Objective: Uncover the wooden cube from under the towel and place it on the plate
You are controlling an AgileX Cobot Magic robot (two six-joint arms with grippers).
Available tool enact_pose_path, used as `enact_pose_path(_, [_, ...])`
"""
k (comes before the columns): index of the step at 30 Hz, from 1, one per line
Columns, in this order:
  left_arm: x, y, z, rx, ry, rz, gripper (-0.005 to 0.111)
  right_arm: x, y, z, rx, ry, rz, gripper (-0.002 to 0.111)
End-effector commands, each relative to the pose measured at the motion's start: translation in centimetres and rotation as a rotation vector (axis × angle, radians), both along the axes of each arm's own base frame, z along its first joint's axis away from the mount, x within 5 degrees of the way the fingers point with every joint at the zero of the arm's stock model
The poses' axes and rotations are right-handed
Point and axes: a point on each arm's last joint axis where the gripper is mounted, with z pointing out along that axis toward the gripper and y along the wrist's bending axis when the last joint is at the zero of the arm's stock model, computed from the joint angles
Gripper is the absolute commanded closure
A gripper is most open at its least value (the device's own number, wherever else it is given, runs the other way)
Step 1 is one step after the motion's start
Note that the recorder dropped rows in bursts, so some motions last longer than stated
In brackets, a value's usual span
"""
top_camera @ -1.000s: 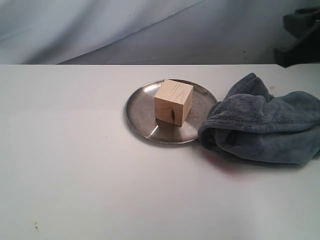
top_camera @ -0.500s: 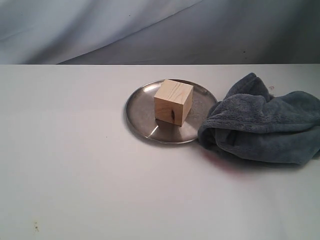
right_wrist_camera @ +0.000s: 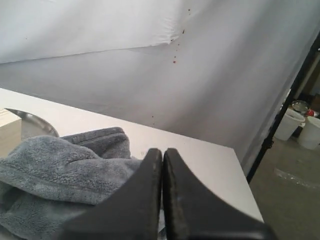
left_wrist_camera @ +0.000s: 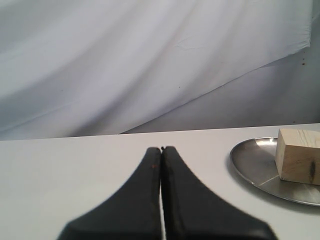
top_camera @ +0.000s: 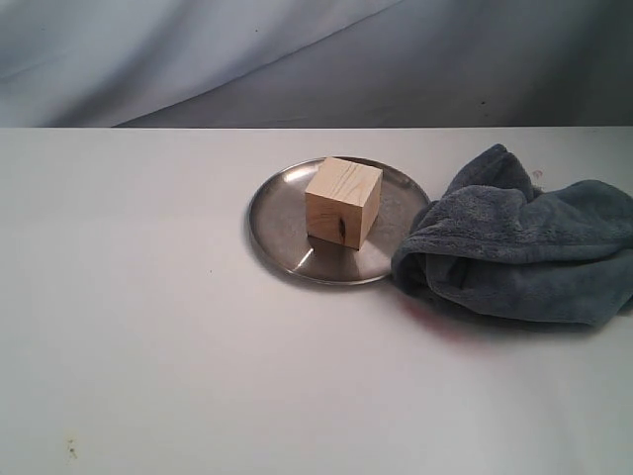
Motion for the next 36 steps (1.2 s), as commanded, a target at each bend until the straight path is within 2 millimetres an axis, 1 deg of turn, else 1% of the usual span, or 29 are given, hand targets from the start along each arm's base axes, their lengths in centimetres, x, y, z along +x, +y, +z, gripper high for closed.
enact_pose_path(1, [0.0, 0.0, 0.0, -0.006, -0.010, 0.003, 0.107, 0.3, 0.2, -2.1, 0.035, 0.016, 0.013, 0.108])
enact_pose_path(5, [0.0, 0.0, 0.0, -0.006, -0.010, 0.003, 0.107, 0.7, 0.3, -3.7, 0.084, -0.011, 0.015, 0.108])
enact_pose_path(8, [0.0, 0.0, 0.0, -0.006, -0.010, 0.003, 0.107, 0.8, 0.4, -3.5, 0.149, -0.076, 0.018, 0.108])
enact_pose_path(10, [0.0, 0.0, 0.0, -0.006, -0.010, 0.003, 0.107, 0.8, 0.4, -3.8, 0.182, -0.072, 0.016, 0.108])
enact_pose_path(14, [0.0, 0.0, 0.0, -0.006, -0.010, 0.003, 0.107, 0.9, 0.4, -5.0, 0.185, -0.104, 0.020, 0.108])
enact_pose_path(19, [0.0, 0.0, 0.0, -0.006, -0.010, 0.003, 0.107, 0.7, 0.4, -6.8, 0.200, -0.229, 0.033, 0.108])
enact_pose_path(22, [0.0, 0.0, 0.0, -0.006, -0.010, 0.003, 0.107, 0.6, 0.4, -6.3, 0.208, -0.308, 0.041, 0.108])
enact_pose_path(26, [0.0, 0.0, 0.0, -0.006, -0.010, 0.003, 0.107, 0.5, 0.6, -6.3, 0.165, -0.314, 0.055, 0.108])
enact_pose_path(32, [0.0, 0.0, 0.0, -0.006, -0.010, 0.003, 0.107, 0.5, 0.6, -6.7, 0.178, -0.269, 0.052, 0.108])
enact_pose_path(36, [0.0, 0.0, 0.0, -0.006, -0.010, 0.003, 0.107, -0.1, 0.2, -7.2, 0.173, -0.237, 0.012, 0.108])
